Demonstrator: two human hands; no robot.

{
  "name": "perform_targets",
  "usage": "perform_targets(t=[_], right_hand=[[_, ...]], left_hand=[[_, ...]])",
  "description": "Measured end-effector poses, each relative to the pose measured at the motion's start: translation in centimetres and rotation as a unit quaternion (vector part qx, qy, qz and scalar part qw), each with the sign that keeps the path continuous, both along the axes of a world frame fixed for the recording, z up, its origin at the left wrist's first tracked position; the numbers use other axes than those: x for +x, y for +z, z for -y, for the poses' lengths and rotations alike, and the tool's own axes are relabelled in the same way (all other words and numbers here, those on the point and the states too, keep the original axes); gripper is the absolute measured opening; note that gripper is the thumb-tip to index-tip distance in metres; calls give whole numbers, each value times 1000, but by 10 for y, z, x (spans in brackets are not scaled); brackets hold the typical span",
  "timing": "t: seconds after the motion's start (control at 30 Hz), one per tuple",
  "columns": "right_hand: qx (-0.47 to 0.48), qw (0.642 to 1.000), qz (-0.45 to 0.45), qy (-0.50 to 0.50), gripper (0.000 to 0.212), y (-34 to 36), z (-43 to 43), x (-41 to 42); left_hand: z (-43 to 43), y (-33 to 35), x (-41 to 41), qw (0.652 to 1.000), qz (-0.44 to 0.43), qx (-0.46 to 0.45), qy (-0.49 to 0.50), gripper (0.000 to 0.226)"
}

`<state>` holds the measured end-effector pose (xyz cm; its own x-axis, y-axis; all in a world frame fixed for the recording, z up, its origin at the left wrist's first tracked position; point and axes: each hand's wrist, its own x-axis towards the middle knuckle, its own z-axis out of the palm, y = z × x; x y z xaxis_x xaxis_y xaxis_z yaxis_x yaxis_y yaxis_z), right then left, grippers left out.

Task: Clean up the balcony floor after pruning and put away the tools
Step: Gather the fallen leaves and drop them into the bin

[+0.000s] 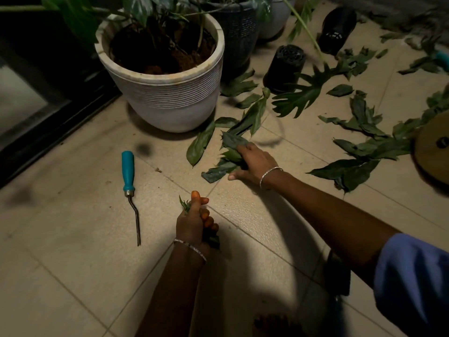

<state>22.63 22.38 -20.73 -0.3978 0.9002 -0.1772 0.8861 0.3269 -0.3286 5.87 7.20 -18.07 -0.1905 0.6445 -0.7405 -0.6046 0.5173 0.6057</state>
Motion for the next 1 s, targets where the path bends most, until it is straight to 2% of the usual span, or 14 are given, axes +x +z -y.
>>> perform_targets(t=[0.17, 0.33, 0.47, 0.57, 0.67, 0.8, 0.9, 1.0], right_hand=[[26, 999, 35, 7, 47, -10, 11, 2], [55, 996, 58, 30, 38, -4, 39, 19], [12, 998, -58, -4, 29, 13, 71, 32], [-73, 982, -168, -38, 25, 34, 93, 38], [-231, 924, -292, -84, 18, 56, 110, 43], [-339, 842, -404, -115, 12, 72, 121, 48], [-387, 799, -435, -150, 14, 73, 122, 55], [-433, 735, -484, -195, 23, 67, 119, 65]], left_hand=[[-1, -6, -5, 1000, 13, -9, 7, 30], [-1, -12, 2, 999, 25, -17, 12, 26], [-3, -9, 17, 1000, 17, -5, -17, 31], [-6, -1, 30, 999, 16, 7, -48, 49], [-12, 7, 42, 995, 31, 39, -81, 68], [-25, 13, 53, 988, -13, 79, -134, 49], [-38, 9, 59, 985, -48, 99, -131, 45], [-55, 2, 56, 994, -11, 70, -87, 39]])
